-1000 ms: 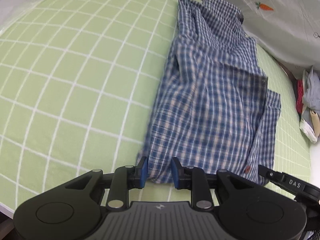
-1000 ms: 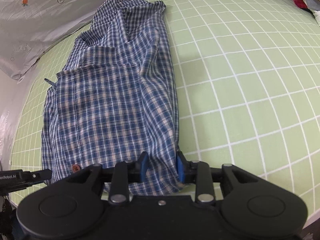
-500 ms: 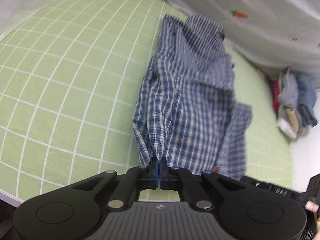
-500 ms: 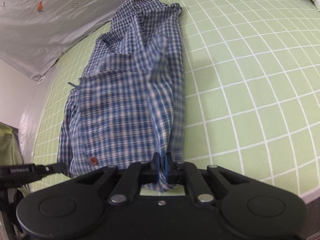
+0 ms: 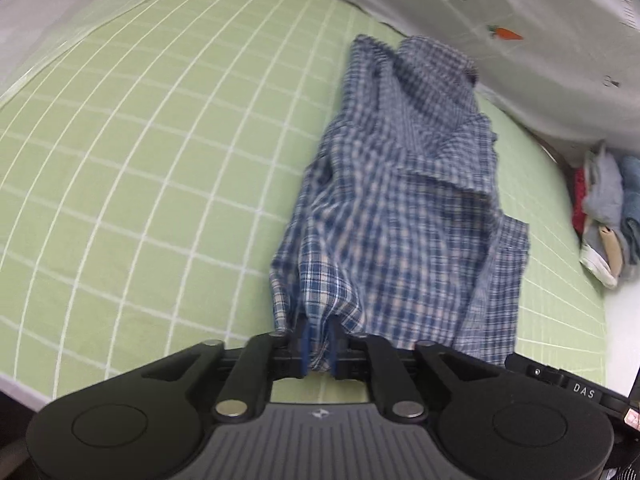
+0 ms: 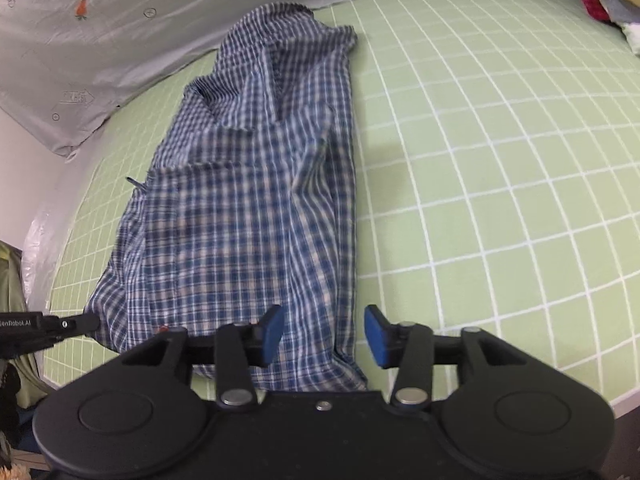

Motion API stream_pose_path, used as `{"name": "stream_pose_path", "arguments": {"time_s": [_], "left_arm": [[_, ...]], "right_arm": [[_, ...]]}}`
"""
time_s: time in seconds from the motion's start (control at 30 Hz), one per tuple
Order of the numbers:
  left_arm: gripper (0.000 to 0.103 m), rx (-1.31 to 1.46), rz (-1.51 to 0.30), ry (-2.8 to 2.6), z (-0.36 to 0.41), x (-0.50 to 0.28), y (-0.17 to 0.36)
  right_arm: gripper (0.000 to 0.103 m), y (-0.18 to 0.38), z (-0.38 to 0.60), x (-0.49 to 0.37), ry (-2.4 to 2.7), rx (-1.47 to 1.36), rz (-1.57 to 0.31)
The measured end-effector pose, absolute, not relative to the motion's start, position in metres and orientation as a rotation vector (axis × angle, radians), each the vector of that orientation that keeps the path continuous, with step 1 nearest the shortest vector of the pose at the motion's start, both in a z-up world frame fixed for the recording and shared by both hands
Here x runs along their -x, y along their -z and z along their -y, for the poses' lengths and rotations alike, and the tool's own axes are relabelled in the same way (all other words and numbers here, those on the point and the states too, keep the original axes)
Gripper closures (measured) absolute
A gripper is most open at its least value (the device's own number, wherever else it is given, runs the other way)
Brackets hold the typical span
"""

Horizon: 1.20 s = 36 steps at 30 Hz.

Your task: Fold clothes

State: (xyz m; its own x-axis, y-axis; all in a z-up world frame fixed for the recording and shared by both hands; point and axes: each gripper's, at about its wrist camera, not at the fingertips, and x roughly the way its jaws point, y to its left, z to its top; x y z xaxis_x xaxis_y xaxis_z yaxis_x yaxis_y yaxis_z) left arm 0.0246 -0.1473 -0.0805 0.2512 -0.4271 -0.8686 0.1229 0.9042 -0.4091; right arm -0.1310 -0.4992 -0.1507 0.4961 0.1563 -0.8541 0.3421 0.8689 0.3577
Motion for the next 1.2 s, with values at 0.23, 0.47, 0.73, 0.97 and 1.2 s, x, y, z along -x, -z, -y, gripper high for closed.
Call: {"name": "stream_pose_path", "arguments": {"time_s": [0.23, 0.47, 0.73, 0.97, 1.2], "left_arm": [[0.037, 0.279, -1.297, 0.346, 0.146, -0.03, 0.093], [0.032, 0.248, -1.302, 0.346, 0.154, -0.032, 0.105], [0.042, 0.234, -1.304, 0.392, 0.164, -0.034, 0.111], [0.091, 0.253, -1.314, 0.395, 0.163, -0.03, 0.116], [0.098, 0.304, -1.267, 0.443, 0.148, -0.019, 0.092]], "right_arm": [[0.008, 0.169, 0.491, 0.127, 0.148, -0.511, -1.096], [0.0, 0.174, 0.479, 0.13, 0.177, -0.474, -1.073], [0.009, 0.178, 0.478, 0.129, 0.204, -0.495, -1.092], [0.056, 0.176, 0.471, 0.126, 0.125, -0.455, -1.149], [0.095, 0.167, 0.479, 0.141, 0.031, -0.491, -1.134]]}}
